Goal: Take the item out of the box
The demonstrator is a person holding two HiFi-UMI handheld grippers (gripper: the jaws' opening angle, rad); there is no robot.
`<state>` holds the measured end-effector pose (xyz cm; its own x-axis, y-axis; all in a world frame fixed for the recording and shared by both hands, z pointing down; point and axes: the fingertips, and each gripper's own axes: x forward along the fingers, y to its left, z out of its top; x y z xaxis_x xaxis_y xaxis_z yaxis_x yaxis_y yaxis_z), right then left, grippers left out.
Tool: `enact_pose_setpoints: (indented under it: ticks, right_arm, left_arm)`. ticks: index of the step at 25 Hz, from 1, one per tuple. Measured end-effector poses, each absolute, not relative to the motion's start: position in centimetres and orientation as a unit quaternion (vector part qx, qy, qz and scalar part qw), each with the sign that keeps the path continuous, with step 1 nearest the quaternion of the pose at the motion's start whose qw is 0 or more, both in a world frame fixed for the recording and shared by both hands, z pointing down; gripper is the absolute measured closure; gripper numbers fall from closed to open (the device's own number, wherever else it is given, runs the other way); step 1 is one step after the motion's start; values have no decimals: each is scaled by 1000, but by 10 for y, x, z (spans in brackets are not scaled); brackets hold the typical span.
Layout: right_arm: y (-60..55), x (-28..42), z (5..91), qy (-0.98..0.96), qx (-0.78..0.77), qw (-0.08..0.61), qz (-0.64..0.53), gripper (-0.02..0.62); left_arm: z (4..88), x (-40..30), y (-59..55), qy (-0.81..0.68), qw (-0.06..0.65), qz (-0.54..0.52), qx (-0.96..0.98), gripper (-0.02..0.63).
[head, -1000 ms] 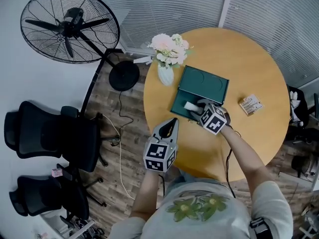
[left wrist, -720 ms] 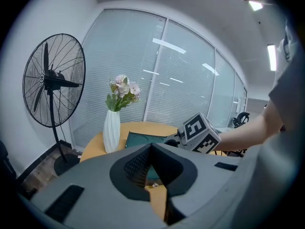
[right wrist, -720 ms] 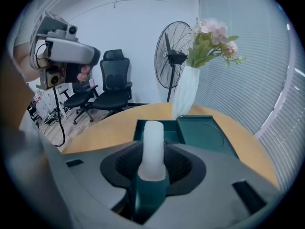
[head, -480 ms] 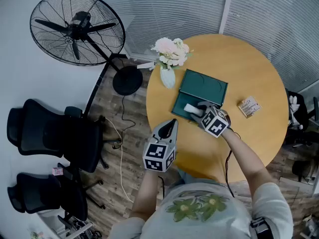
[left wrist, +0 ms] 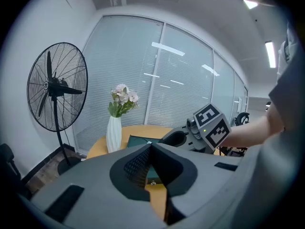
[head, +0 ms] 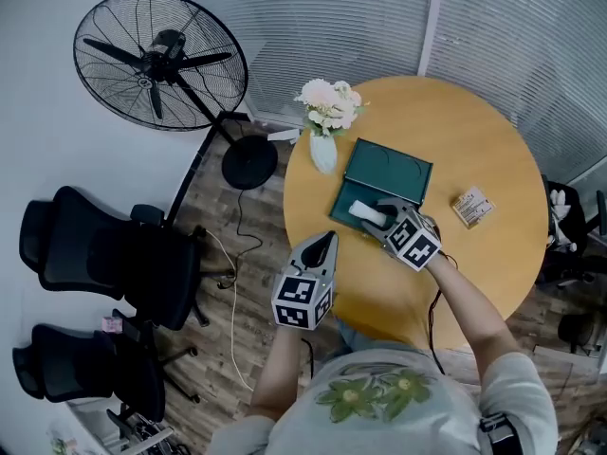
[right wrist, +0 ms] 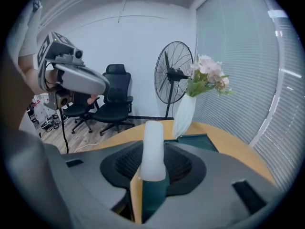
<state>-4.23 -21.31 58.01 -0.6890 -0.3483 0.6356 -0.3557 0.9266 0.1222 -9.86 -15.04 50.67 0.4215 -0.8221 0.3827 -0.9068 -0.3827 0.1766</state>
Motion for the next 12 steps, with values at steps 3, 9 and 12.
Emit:
enact_pose_setpoints:
  ticks: [3, 9, 12]
  right_arm:
    - [-208, -42, 564, -923, 200, 329, 9, 453]
    - [-196, -39, 535, -930, 215, 298, 14, 453]
    - [-187, -37, 522, -933, 219, 284, 14, 453]
  left_arm:
    - [501, -98, -145, -527, 177, 115, 823, 603]
    - [489, -93, -135, -528, 168, 108, 825, 603]
    - [483, -90, -130, -529, 165, 104, 826, 603]
